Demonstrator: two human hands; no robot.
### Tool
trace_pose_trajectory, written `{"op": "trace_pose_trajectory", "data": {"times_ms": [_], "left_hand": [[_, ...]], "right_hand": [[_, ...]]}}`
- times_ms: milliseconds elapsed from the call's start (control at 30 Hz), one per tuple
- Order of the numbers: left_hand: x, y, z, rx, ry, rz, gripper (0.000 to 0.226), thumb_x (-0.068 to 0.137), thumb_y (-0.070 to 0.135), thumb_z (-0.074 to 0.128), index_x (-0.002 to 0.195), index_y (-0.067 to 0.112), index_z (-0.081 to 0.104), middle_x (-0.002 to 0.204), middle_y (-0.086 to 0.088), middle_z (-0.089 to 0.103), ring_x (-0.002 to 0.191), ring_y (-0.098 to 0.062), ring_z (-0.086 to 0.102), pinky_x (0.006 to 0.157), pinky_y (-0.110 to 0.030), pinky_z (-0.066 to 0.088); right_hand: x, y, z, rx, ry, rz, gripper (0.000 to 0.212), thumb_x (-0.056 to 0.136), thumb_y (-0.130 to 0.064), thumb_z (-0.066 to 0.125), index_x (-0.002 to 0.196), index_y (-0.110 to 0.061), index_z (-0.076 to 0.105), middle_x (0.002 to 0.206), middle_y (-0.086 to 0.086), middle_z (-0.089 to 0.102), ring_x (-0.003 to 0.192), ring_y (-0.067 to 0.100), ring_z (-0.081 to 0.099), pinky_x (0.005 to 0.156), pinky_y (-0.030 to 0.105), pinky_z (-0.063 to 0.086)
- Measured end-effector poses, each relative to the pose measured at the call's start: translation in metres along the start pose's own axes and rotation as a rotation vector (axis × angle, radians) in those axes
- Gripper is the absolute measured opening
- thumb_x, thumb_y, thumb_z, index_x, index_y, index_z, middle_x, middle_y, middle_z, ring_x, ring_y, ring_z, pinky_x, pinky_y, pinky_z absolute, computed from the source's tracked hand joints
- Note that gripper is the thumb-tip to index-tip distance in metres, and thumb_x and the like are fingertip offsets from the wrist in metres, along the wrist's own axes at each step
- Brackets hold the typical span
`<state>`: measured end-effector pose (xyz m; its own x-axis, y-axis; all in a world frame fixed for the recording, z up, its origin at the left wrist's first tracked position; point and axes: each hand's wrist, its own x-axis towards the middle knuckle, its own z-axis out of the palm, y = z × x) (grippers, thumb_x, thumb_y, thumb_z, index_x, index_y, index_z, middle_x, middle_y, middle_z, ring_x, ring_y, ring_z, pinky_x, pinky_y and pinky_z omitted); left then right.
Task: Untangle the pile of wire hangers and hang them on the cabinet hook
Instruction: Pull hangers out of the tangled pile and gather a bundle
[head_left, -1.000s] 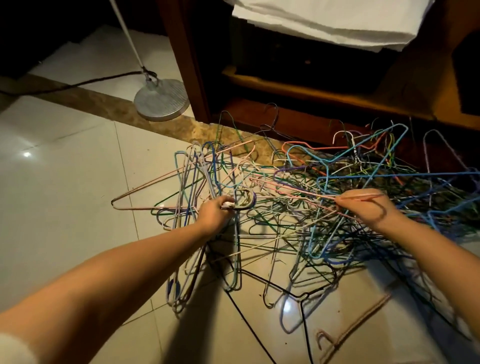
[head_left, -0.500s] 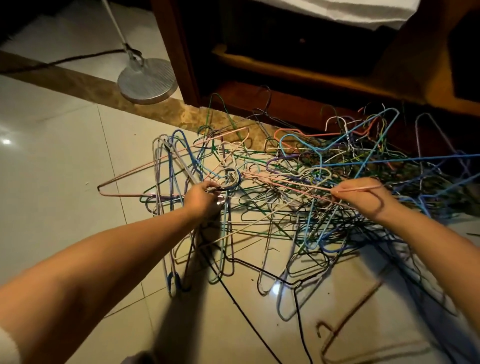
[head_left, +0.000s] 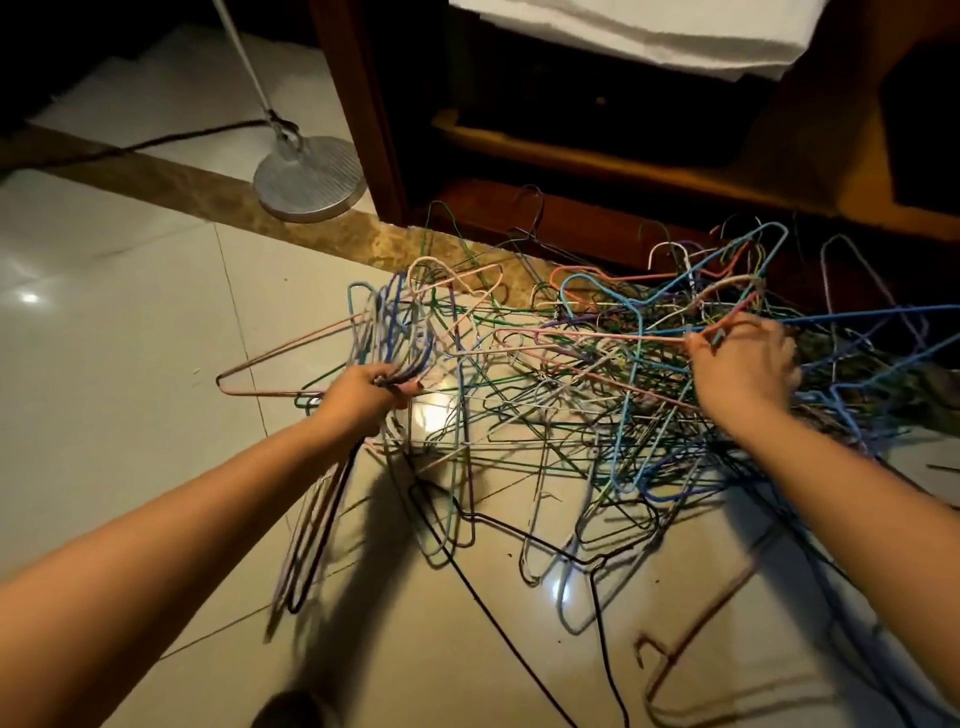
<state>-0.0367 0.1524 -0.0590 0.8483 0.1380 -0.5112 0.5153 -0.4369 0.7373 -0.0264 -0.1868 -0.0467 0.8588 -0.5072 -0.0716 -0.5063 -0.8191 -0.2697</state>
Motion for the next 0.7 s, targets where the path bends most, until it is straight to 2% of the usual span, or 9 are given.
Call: {"op": "trace_pose_trajectory", "data": {"times_ms": [67, 133, 200, 300, 400, 467, 500, 600, 700], "left_hand": [[-0.011, 0.005, -0.016, -0.042, -0.029, -0.018, 0.01, 0.087, 0.013, 0.061, 0.097, 0.012, 0.065, 0.061, -0.003, 0.054, 0.045, -0.01, 0.031, 0.036, -0.016, 0.023], [-0.023, 0.01, -0.029, -0.07, -0.079, -0.032, 0.007, 0.086, 0.01, 0.061, 0.093, 0.012, 0.064, 0.056, 0.0, 0.056, 0.04, -0.007, 0.032, 0.034, -0.015, 0.024], [-0.035, 0.015, -0.037, -0.06, -0.139, -0.038, 0.004, 0.086, 0.011, 0.061, 0.089, 0.012, 0.063, 0.05, 0.004, 0.056, 0.04, -0.006, 0.034, 0.034, -0.015, 0.027], [-0.051, 0.018, -0.044, -0.029, -0.211, -0.059, 0.006, 0.086, 0.005, 0.059, 0.089, 0.009, 0.062, 0.049, 0.004, 0.055, 0.041, -0.007, 0.036, 0.035, -0.015, 0.028], [-0.061, 0.014, -0.054, -0.074, -0.226, -0.083, 0.008, 0.085, 0.001, 0.058, 0.084, 0.009, 0.06, 0.051, 0.001, 0.055, 0.038, -0.006, 0.035, 0.034, -0.016, 0.026], [-0.068, 0.011, -0.061, -0.106, -0.232, -0.09, 0.007, 0.086, 0.003, 0.057, 0.082, 0.009, 0.059, 0.061, -0.005, 0.051, 0.037, -0.006, 0.034, 0.034, -0.015, 0.024], [-0.072, 0.01, -0.064, -0.106, -0.243, -0.086, 0.008, 0.087, 0.002, 0.057, 0.082, 0.009, 0.059, 0.063, -0.006, 0.048, 0.038, -0.006, 0.034, 0.034, -0.015, 0.024], [-0.084, 0.011, -0.07, -0.097, -0.298, -0.065, 0.008, 0.087, 0.001, 0.055, 0.084, 0.008, 0.059, 0.064, -0.006, 0.046, 0.043, -0.008, 0.033, 0.036, -0.017, 0.024], [-0.091, 0.013, -0.072, -0.167, -0.326, -0.063, 0.007, 0.089, 0.003, 0.054, 0.087, 0.007, 0.059, 0.062, -0.004, 0.048, 0.042, -0.007, 0.033, 0.036, -0.016, 0.024]], "right_hand": [[-0.004, -0.006, -0.01, 0.086, 0.068, 0.053, 0.052, 0.089, -0.041, 0.054, 0.122, -0.002, 0.043, 0.136, 0.02, 0.035, 0.129, 0.037, 0.03, 0.105, 0.048, 0.026], [-0.008, -0.009, -0.019, 0.095, 0.089, 0.029, 0.047, 0.09, -0.041, 0.054, 0.115, -0.002, 0.047, 0.128, 0.023, 0.045, 0.121, 0.038, 0.04, 0.097, 0.046, 0.033], [-0.018, -0.011, -0.027, 0.078, -0.003, 0.001, 0.041, 0.091, -0.047, 0.049, 0.095, -0.007, 0.053, 0.105, 0.021, 0.059, 0.095, 0.036, 0.053, 0.078, 0.039, 0.04], [-0.037, -0.015, -0.033, 0.009, -0.176, -0.032, 0.051, 0.093, -0.054, 0.039, 0.078, -0.008, 0.056, 0.077, 0.017, 0.056, 0.072, 0.032, 0.052, 0.063, 0.033, 0.038], [-0.034, -0.021, -0.031, 0.425, -0.243, 0.123, 0.039, 0.096, -0.037, 0.044, 0.087, -0.004, 0.062, 0.074, 0.015, 0.059, 0.063, 0.028, 0.053, 0.051, 0.029, 0.046], [-0.036, -0.026, -0.036, 0.715, -0.272, 0.23, 0.018, 0.096, -0.02, 0.046, 0.093, -0.008, 0.058, 0.072, 0.008, 0.057, 0.056, 0.015, 0.049, 0.035, 0.014, 0.038], [-0.042, -0.03, -0.037, 0.739, -0.291, 0.236, 0.015, 0.096, -0.015, 0.045, 0.09, -0.009, 0.057, 0.07, 0.005, 0.054, 0.055, 0.012, 0.046, 0.033, 0.012, 0.035], [-0.082, -0.052, -0.033, 0.628, -0.429, 0.127, 0.024, 0.093, -0.013, 0.048, 0.071, -0.016, 0.057, 0.068, 0.001, 0.055, 0.06, 0.015, 0.05, 0.048, 0.021, 0.038], [-0.139, -0.089, -0.019, 0.547, -0.578, -0.041, 0.019, 0.093, -0.024, 0.05, 0.083, -0.019, 0.065, 0.084, 0.005, 0.068, 0.078, 0.02, 0.06, 0.072, 0.033, 0.05]]}}
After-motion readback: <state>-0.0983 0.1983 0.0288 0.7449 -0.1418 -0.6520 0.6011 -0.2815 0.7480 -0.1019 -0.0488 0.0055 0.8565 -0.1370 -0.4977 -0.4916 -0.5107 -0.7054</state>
